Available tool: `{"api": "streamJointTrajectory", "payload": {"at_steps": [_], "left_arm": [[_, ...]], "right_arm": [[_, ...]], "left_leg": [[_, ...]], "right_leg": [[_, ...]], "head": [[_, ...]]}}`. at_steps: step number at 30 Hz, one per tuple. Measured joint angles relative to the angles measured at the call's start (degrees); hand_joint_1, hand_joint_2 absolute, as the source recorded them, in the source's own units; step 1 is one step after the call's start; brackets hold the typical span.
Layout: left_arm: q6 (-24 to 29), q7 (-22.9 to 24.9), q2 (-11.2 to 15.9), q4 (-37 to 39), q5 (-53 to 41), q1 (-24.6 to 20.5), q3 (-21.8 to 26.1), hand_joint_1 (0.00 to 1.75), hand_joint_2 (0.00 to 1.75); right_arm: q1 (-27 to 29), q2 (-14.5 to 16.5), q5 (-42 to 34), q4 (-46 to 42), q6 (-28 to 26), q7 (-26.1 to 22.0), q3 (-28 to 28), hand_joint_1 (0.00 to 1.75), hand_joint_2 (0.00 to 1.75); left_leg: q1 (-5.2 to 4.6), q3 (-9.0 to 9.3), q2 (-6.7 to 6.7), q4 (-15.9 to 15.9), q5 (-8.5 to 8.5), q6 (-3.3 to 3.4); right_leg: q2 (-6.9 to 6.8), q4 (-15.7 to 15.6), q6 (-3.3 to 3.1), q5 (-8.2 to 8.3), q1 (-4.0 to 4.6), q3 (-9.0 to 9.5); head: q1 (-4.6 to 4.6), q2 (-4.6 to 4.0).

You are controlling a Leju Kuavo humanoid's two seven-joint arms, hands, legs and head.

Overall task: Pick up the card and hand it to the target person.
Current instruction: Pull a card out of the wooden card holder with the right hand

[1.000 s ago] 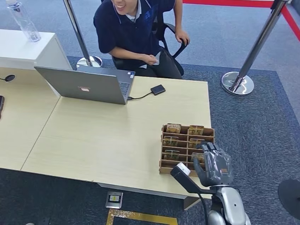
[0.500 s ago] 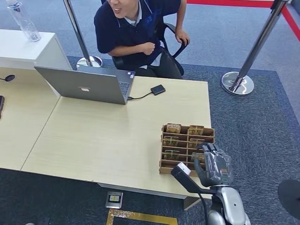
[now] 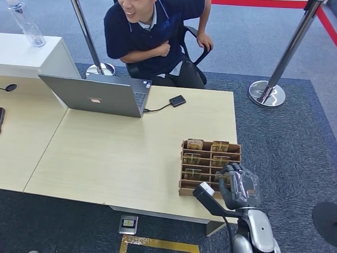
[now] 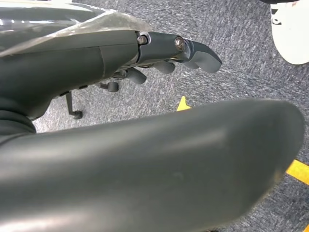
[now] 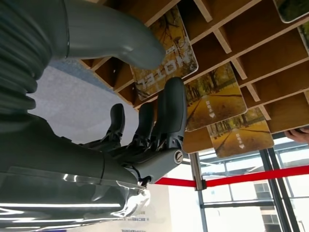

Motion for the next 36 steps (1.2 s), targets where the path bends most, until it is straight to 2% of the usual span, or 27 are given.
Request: {"api": "streamJointTrajectory", "payload": {"at_steps": [16, 24, 36], "left_arm": [[-0.1, 0.0, 0.1, 0.0, -0.3, 0.0, 0.0, 0.0, 0.0], [-0.1, 0.0, 0.2, 0.0, -0.2, 0.0, 0.0, 0.0, 0.0], [-0.1, 0.0, 0.2, 0.0, 0.1, 0.0, 0.0, 0.0, 0.0]], "right_arm": [[0.0, 0.1, 0.2, 1.0, -0.6, 0.2, -1.0, 0.95, 1.75], [0.6, 0.1, 1.2, -2.2, -1.2, 0.1, -1.0, 0.81, 1.75], [1.1, 0.1, 1.8, -5.6, 0.8, -0.2, -0.6, 0.83, 1.75]], "left_leg": [[0.0, 0.0, 0.0, 0.0, 0.0, 0.0], [0.0, -0.02, 0.0, 0.0, -0.01, 0.01], [0.0, -0.02, 0.0, 0.0, -0.02, 0.01]], "right_leg": [[0.0, 0.0, 0.0, 0.0, 0.0, -0.01], [0.0, 0.0, -0.01, -0.02, 0.0, -0.02], [0.0, 0.0, 0.01, -0.04, 0.0, -0.02]], "head": [[-0.01, 0.0], [0.0, 0.0], [0.01, 0.0]]}}
